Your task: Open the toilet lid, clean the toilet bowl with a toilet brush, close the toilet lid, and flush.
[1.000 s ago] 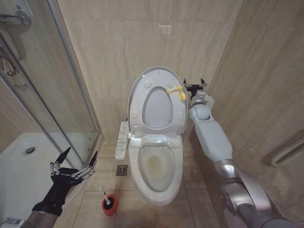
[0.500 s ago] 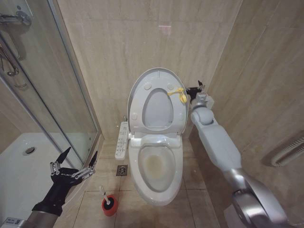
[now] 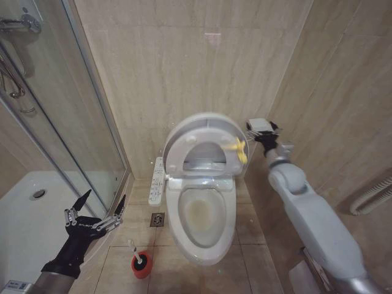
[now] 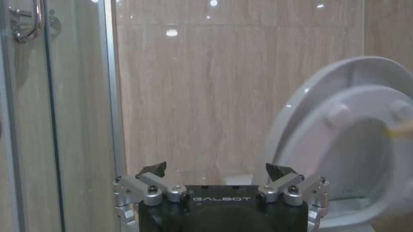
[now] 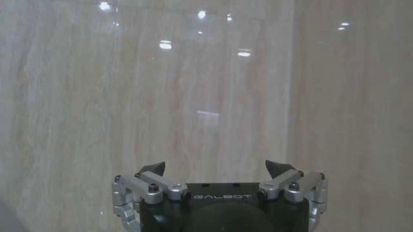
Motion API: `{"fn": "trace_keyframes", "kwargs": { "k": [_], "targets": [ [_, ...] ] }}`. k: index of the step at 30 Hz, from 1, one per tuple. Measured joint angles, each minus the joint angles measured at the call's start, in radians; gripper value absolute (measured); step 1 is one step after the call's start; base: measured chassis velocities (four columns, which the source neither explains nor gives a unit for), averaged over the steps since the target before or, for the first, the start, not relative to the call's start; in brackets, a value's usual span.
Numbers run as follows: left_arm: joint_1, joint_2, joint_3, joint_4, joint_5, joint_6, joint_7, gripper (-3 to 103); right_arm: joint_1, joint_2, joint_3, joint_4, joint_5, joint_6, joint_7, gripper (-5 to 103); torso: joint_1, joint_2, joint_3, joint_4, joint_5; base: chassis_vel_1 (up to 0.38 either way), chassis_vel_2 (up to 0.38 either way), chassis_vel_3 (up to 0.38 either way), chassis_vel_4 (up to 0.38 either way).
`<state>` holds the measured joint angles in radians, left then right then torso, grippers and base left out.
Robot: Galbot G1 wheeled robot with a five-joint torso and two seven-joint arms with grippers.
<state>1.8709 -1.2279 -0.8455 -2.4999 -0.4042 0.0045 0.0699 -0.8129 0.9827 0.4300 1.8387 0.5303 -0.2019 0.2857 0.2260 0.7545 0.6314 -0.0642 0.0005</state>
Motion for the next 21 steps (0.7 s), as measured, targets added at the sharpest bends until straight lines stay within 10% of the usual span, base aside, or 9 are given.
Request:
{"fn": "trace_keyframes", "kwargs": {
  "k": [21],
  "targets": [
    [0.000,0.000,0.000,0.000,0.000,0.000,0.000,100,-0.640,0.059,0.208,0.533,0.060,-0.039,0.043,100,0.000,0.000,0.000,0.0002,-0.0006,0.000,0.000,0.000,0.000]
  ]
}}
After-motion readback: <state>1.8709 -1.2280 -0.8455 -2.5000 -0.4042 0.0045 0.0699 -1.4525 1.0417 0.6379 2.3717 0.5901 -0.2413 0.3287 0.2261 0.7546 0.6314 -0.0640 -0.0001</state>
